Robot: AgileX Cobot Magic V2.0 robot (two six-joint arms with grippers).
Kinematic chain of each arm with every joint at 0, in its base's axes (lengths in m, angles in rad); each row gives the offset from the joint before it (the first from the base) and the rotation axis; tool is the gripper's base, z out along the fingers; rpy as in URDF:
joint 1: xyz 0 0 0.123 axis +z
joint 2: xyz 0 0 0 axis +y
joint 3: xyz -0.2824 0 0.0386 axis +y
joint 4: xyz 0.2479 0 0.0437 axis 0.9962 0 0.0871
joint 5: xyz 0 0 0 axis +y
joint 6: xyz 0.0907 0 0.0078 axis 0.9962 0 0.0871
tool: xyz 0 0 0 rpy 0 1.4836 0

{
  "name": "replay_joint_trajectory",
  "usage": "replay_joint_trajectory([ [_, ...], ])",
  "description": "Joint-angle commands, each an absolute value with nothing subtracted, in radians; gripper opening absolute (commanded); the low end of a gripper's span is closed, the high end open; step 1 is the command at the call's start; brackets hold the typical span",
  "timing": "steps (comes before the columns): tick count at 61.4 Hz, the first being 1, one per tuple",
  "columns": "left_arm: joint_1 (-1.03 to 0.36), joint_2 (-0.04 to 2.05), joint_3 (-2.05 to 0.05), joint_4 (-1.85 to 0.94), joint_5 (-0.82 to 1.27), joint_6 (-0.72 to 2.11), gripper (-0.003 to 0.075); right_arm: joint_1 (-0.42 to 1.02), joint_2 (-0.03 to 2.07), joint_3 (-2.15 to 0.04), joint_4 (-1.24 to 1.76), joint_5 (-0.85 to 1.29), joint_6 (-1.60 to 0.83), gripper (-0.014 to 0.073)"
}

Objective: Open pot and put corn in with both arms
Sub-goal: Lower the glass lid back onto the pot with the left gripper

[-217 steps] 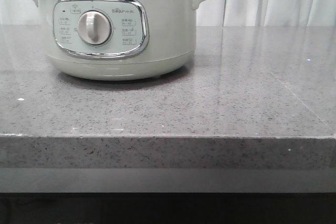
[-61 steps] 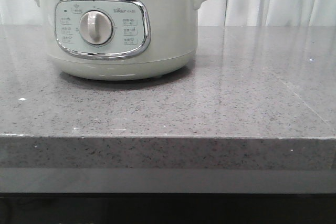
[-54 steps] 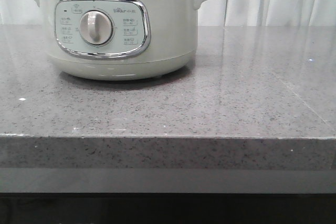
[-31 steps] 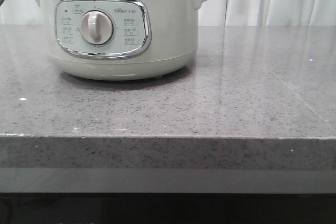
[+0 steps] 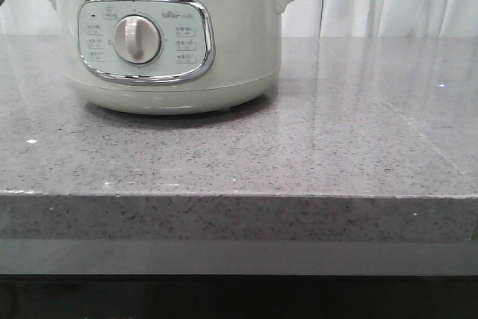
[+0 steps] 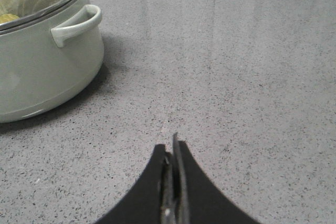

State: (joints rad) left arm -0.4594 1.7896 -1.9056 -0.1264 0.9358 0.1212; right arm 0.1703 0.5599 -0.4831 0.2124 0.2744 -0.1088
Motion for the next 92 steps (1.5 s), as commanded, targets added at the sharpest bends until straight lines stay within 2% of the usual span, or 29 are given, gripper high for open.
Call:
replay_joint_trajectory([
  [1, -0.467, 1.736, -1.944, -0.140, 0.883, 0.123, 0.0494, 0.164, 0.559, -0.511, 0.217, 0.194, -0.110, -0.0069],
  [48, -0.467, 1.695, -2.017, -0.116, 0.895, 0.123, 0.0477, 0.164, 0.559, -0.511, 0.217, 0.194, -0.110, -0.0069],
  [53, -0.467, 1.691, -2.017, -0.109, 0.895, 0.123, 0.0417, 0.164, 0.559, -0.511, 0.217, 0.194, -0.110, -0.0069],
  [67, -0.467, 1.687, -2.017, -0.107, 0.897, 0.123, 0.0141, 0.164, 0.559, -0.511, 0.217, 0.199, -0.110, -0.0069],
  [77, -0.467, 1.687, -2.017, -0.107, 0.897, 0.123, -0.0020, 0.164, 0.559, -0.511, 0.217, 0.200, -0.110, -0.0069],
  [92, -0.467, 1.687, -2.017, -0.105, 0.899, 0.123, -0.0020, 0.164, 0.559, -0.511, 0.217, 0.200, -0.110, -0.0069],
])
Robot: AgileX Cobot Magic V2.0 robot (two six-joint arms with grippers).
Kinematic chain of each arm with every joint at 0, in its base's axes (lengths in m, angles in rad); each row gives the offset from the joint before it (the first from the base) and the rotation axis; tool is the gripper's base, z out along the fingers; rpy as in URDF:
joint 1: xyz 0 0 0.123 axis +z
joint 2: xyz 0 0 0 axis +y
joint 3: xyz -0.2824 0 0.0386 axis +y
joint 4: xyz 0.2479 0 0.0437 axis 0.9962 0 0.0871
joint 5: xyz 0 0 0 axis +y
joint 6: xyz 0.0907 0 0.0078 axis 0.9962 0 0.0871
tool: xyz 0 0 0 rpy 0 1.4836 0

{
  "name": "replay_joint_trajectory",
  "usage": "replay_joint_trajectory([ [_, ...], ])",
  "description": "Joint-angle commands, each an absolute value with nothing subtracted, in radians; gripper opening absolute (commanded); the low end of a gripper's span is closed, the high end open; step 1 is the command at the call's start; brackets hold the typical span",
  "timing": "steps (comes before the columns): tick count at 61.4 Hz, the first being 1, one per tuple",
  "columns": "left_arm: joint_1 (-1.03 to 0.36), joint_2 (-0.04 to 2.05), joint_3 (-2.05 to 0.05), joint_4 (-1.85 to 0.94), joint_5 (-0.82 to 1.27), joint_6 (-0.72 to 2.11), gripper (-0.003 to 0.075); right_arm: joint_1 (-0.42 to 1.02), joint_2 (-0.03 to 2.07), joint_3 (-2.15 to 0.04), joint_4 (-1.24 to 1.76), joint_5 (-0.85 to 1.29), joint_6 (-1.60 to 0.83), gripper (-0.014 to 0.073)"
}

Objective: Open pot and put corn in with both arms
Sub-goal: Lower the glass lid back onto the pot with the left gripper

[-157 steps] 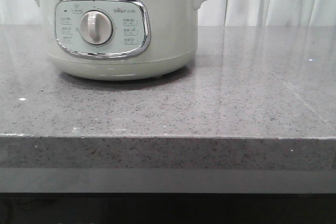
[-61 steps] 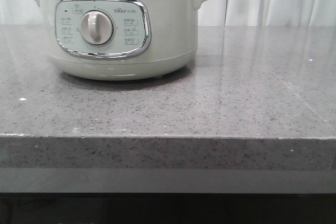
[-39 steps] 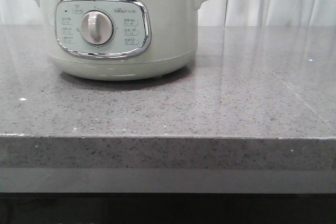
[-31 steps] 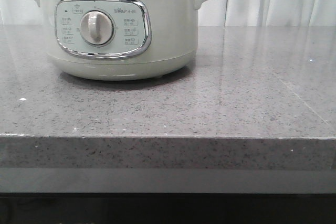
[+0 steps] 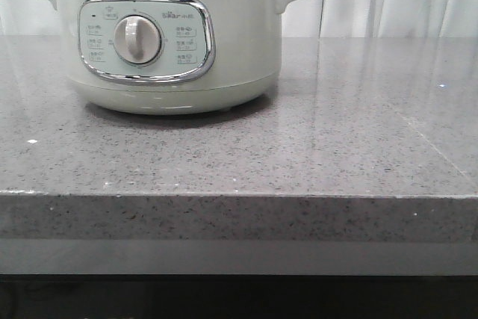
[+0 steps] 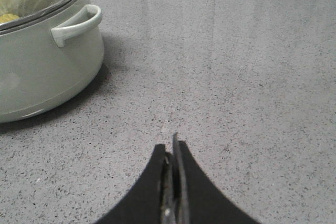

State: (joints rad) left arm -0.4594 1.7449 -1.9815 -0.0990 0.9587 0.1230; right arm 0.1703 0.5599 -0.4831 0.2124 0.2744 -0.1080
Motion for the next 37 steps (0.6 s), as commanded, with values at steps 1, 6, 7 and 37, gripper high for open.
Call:
replay_joint_trajectory([
  [1, -0.467, 1.687, -2.017, -0.105, 0.899, 0.123, -0.0020, 0.164, 0.559, -0.511, 0.217, 0.200, -0.110, -0.0069],
  [6, -0.467, 1.687, -2.017, -0.105, 0.899, 0.123, -0.0020, 0.164, 0.559, -0.511, 0.217, 0.200, -0.110, -0.0069],
  [7, -0.467, 1.687, -2.017, -0.105, 0.899, 0.123, -0.0020, 0.164, 0.559, -0.511, 0.217, 0.200, -0.110, -0.0069],
  [37, -0.467, 1.512, -1.933, -0.081, 0.938, 0.122, -0.0020, 0.164, 0.519, -0.511, 0.217, 0.198, -0.110, -0.0069],
])
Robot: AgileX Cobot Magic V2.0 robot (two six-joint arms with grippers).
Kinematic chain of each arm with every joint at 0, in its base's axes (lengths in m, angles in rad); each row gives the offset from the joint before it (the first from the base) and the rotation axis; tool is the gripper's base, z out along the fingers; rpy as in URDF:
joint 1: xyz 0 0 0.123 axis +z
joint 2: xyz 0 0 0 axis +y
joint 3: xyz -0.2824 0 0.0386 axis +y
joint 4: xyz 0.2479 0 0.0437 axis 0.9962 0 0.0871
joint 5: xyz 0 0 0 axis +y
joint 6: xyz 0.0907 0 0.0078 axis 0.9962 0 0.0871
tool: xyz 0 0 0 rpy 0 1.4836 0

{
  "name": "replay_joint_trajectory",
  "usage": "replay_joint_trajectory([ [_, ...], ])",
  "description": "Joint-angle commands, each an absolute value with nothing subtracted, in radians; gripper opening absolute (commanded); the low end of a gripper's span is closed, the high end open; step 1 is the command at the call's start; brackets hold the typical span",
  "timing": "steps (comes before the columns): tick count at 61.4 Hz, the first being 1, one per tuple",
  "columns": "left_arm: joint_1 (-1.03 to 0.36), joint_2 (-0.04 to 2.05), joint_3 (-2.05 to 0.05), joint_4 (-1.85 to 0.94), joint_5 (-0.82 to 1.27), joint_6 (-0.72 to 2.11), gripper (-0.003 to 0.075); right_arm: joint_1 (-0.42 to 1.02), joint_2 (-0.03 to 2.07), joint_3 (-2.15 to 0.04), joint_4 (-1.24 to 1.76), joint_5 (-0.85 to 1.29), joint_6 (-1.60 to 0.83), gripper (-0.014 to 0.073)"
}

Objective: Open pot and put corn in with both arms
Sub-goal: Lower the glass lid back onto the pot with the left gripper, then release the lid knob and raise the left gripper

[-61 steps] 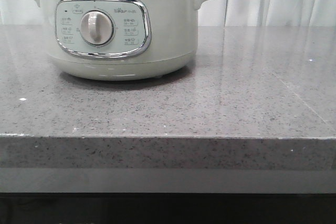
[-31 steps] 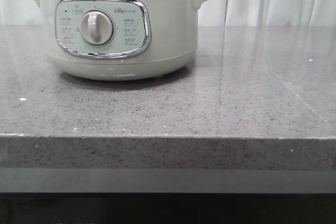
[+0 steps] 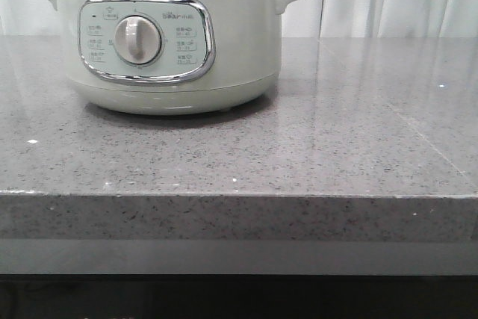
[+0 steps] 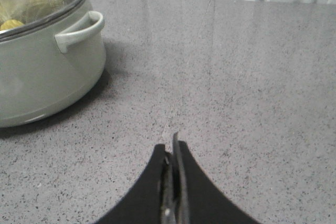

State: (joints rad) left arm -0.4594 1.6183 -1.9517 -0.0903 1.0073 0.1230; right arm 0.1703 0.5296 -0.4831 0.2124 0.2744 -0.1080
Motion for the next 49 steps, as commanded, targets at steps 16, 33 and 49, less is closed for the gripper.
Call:
replay_joint_trajectory([
  [16, -0.463, 1.205, -1.554, -0.081, 0.767, 0.122, -0.0020, 0.164, 0.512, -0.511, 0.217, 0.198, -0.110, -0.0069],
  [33, -0.463, 0.802, -1.125, -0.081, 0.608, 0.095, -0.0020, 0.164, 0.512, -0.511, 0.217, 0.198, -0.110, -0.0069],
  [49, -0.463, 0.438, -0.822, -0.081, 0.581, 0.050, -0.0020, 0.164, 0.512, -0.511, 0.217, 0.199, -0.110, -0.0069],
])
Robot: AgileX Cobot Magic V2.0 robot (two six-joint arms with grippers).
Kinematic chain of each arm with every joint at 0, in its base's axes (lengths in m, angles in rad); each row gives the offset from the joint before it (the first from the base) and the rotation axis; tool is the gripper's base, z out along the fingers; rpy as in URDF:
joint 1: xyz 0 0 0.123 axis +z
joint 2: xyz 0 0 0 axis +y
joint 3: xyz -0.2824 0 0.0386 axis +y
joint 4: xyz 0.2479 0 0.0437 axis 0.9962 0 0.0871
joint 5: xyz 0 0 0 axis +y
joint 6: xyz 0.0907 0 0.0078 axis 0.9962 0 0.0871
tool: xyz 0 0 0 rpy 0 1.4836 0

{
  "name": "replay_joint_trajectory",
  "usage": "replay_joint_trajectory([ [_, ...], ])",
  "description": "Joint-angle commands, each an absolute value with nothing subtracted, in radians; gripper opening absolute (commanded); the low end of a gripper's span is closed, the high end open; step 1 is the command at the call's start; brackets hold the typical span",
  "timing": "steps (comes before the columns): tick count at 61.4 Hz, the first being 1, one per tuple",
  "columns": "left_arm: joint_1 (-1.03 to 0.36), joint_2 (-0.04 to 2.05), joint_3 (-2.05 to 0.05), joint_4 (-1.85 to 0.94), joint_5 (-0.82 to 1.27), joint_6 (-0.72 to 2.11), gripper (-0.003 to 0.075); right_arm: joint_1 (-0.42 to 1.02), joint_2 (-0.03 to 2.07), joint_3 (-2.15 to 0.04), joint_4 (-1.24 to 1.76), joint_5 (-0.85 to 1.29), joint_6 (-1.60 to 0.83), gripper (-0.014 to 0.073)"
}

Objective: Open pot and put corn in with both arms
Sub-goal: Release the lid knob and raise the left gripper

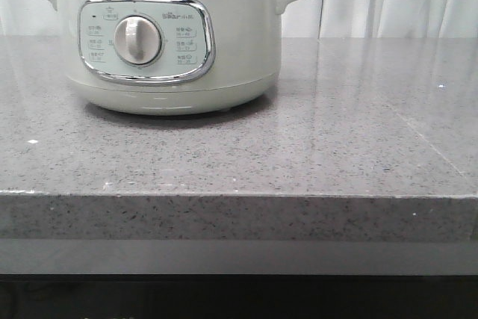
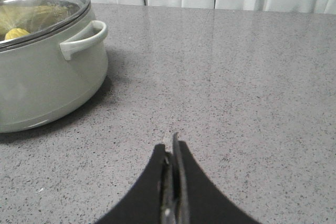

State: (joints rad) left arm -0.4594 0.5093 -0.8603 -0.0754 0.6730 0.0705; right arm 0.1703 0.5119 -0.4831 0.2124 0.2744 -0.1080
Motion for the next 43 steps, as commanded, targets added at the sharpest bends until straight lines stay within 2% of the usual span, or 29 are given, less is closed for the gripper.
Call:
replay_joint_trajectory([
  [1, -0.463, 0.422, -0.809, -0.081, 0.579, 0.050, -0.0020, 0.164, 0.512, -0.511, 0.217, 0.199, -0.110, -0.0069],
  [19, -0.463, 0.127, -0.636, -0.091, 0.546, 0.050, -0.0020, 0.164, 0.512, -0.511, 0.217, 0.200, -0.110, -0.0069],
  [43, -0.463, 0.076, -0.626, -0.091, 0.546, 0.050, -0.0020, 0.164, 0.512, -0.511, 0.217, 0.201, -0.110, -0.0069],
])
